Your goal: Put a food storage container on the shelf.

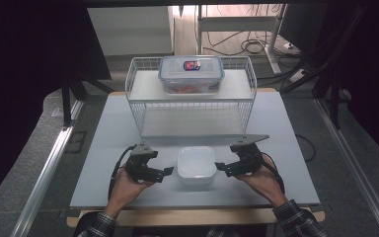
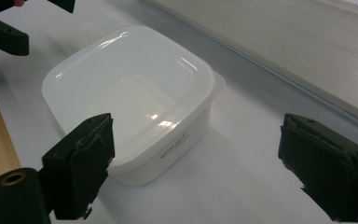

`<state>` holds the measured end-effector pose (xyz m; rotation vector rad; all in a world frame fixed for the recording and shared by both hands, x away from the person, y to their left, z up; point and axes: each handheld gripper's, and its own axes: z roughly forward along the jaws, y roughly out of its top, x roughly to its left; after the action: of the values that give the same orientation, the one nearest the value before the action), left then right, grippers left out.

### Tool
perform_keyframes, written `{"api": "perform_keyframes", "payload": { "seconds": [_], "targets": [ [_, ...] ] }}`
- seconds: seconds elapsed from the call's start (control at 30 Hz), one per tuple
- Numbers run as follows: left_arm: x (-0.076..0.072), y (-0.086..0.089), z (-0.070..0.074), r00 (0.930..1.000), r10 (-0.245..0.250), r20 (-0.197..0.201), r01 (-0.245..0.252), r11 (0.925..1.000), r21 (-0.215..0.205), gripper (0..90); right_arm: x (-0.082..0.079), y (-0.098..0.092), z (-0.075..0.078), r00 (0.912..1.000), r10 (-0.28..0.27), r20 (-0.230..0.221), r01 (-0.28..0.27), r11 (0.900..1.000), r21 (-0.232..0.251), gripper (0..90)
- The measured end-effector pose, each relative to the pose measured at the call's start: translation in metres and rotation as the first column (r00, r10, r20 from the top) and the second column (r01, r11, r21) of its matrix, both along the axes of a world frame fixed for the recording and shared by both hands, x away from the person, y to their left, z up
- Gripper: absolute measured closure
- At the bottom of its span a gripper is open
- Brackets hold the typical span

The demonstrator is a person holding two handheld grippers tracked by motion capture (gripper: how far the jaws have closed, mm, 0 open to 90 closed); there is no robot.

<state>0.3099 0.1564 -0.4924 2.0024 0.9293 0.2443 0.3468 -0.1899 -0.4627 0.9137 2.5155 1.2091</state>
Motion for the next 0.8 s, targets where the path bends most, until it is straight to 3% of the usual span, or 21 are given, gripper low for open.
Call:
{"api": "perform_keyframes", "payload": {
  "seconds": [0.13,0.3,0.43,0.47,0.53,0.57,0.6,0.63,0.67,0.73,0.8],
  "targets": [
    [0.009,-0.012,0.001,0.9997,-0.025,-0.009,0.025,0.9997,-0.004,13.1,0.003,0.003,-0.002,0.9999,0.014,-0.008,-0.013,1.000,0.001,13.6],
    [0.023,-0.031,-0.006,0.9989,-0.043,-0.017,0.044,0.9983,0.039,9.3,0.010,0.014,-0.012,0.9988,0.037,-0.032,-0.037,0.999,0.000,12.5],
    [0.028,-0.036,-0.009,0.9978,-0.057,-0.035,0.057,0.9982,0.020,7.9,0.013,0.021,-0.016,0.9976,0.049,-0.049,-0.049,0.999,-0.009,12.5],
    [0.031,-0.038,-0.011,0.9947,-0.079,-0.065,0.079,0.9969,-0.009,7.6,0.016,0.024,-0.019,0.9961,0.055,-0.069,-0.056,0.998,-0.014,12.3],
    [0.032,-0.038,-0.013,0.9914,-0.098,-0.087,0.096,0.9949,-0.033,7.6,0.016,0.024,-0.021,0.9945,0.054,-0.090,-0.055,0.998,-0.005,12.8],
    [0.032,-0.038,-0.015,0.9876,-0.117,-0.105,0.112,0.9922,-0.055,7.6,0.017,0.024,-0.022,0.9916,0.052,-0.118,-0.051,0.999,0.011,12.9],
    [0.032,-0.039,-0.017,0.9792,-0.155,-0.131,0.145,0.9861,-0.082,8.0,0.018,0.022,-0.025,0.9876,0.057,-0.146,-0.052,0.998,0.034,14.5],
    [0.032,-0.039,-0.017,0.9747,-0.174,-0.140,0.162,0.9824,-0.092,9.8,0.018,0.021,-0.025,0.9846,0.062,-0.164,-0.055,0.997,0.046,16.6],
    [0.032,-0.039,-0.017,0.9747,-0.174,-0.140,0.162,0.9824,-0.092,12.5,0.018,0.021,-0.025,0.9846,0.062,-0.164,-0.055,0.997,0.046,16.6],
    [0.028,-0.040,-0.016,0.9721,-0.180,-0.150,0.168,0.9815,-0.093,13.2,0.017,0.021,-0.025,0.9767,0.083,-0.198,-0.072,0.995,0.065,22.7],
    [0.025,-0.039,-0.015,0.9694,-0.183,-0.163,0.169,0.9807,-0.098,19.0,0.014,0.022,-0.025,0.9707,0.088,-0.224,-0.076,0.995,0.064,22.7]
  ]
}}
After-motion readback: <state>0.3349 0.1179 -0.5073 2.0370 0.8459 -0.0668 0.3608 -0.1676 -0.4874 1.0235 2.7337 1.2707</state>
